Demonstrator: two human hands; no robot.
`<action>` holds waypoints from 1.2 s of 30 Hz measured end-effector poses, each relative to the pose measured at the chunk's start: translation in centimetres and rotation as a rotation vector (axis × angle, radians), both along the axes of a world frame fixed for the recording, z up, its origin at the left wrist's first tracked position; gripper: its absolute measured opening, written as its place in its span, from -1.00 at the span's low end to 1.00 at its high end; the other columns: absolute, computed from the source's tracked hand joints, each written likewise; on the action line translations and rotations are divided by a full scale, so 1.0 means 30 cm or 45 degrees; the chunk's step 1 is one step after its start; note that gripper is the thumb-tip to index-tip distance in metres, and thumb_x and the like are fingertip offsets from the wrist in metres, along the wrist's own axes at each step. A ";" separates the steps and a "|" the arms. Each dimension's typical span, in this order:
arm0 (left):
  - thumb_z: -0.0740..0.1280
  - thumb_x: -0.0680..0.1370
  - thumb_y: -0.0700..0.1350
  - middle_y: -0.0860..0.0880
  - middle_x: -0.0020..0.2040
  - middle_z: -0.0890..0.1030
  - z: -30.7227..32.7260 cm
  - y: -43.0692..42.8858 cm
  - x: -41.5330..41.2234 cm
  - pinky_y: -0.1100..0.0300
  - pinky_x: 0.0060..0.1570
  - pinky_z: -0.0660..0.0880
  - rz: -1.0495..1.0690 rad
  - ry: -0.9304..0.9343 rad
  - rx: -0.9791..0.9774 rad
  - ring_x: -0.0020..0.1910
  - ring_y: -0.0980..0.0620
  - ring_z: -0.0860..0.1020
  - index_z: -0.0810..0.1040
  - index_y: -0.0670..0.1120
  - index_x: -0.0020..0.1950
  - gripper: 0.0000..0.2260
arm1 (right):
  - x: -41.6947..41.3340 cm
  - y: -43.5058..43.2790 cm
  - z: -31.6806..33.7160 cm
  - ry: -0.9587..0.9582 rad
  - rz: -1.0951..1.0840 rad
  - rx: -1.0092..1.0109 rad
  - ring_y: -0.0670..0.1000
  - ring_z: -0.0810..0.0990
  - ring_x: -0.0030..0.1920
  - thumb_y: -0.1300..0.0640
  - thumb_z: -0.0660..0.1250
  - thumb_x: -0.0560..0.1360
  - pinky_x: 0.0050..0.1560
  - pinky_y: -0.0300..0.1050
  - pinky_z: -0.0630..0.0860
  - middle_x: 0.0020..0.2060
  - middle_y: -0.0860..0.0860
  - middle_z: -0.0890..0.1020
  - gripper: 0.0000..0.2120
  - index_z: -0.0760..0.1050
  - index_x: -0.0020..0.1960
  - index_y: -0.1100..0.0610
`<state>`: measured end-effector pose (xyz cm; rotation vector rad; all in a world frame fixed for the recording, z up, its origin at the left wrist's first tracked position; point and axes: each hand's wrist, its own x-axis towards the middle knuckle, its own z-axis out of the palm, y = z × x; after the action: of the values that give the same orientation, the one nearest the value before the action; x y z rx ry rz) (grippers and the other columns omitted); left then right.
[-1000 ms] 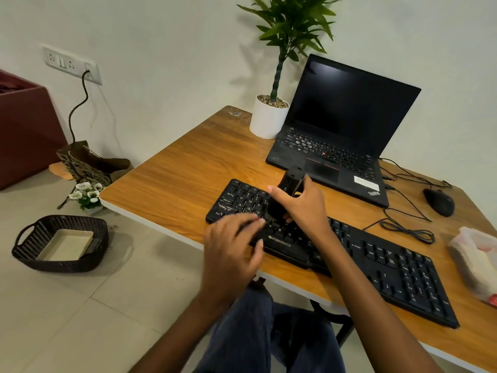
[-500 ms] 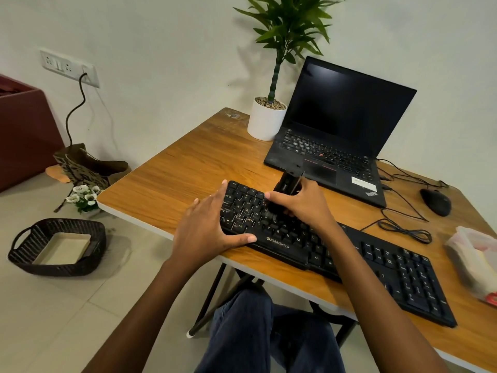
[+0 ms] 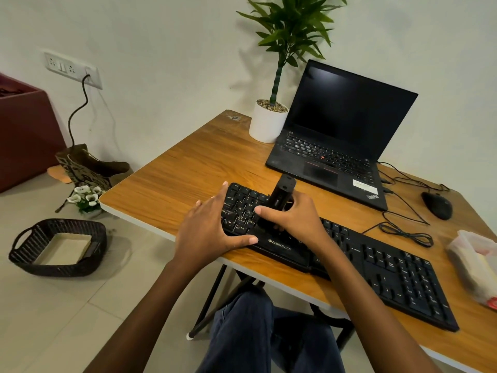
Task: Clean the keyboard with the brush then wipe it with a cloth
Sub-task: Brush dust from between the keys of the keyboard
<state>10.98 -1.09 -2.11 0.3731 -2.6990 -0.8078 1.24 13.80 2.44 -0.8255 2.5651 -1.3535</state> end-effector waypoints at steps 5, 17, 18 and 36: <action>0.32 0.27 0.41 0.03 0.50 0.22 0.004 0.000 0.001 0.06 0.44 0.04 0.000 -0.038 -0.001 0.48 0.00 0.15 -0.17 0.02 0.55 0.06 | -0.041 0.012 0.007 0.060 -0.155 0.052 -0.08 0.60 -0.33 -0.04 0.51 0.29 -0.37 -0.30 0.45 -0.27 0.00 0.63 -0.68 0.51 -0.14 0.15; 0.30 0.27 0.43 0.03 0.51 0.21 -0.004 -0.005 -0.004 0.08 0.44 0.03 -0.006 -0.018 -0.014 0.48 0.01 0.15 -0.17 0.01 0.54 0.06 | -0.027 -0.040 0.013 0.195 -0.092 0.060 -0.11 0.58 -0.28 -0.02 0.51 0.30 -0.34 -0.31 0.43 -0.28 -0.06 0.60 -0.74 0.46 -0.21 0.05; 0.30 0.26 0.44 0.03 0.51 0.21 -0.007 -0.006 -0.004 0.08 0.44 0.03 -0.006 -0.017 -0.017 0.48 0.01 0.15 -0.17 0.01 0.54 0.06 | -0.020 -0.043 0.004 0.177 -0.060 0.041 -0.11 0.59 -0.29 -0.01 0.52 0.30 -0.33 -0.29 0.47 -0.29 -0.05 0.61 -0.74 0.48 -0.20 0.06; 0.08 0.12 0.60 0.03 0.48 0.28 -0.052 -0.026 -0.022 0.11 0.44 0.01 -0.030 0.068 -0.017 0.45 0.07 0.24 -0.15 0.00 0.55 0.16 | -0.044 -0.059 0.028 0.189 -0.077 0.148 -0.13 0.55 -0.28 0.01 0.48 0.34 -0.29 -0.28 0.47 -0.29 -0.07 0.56 -0.76 0.46 -0.17 0.09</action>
<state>10.32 -1.88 -3.66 0.3129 -2.6623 -0.7945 -0.07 12.02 3.27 -0.8655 2.7728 -1.1867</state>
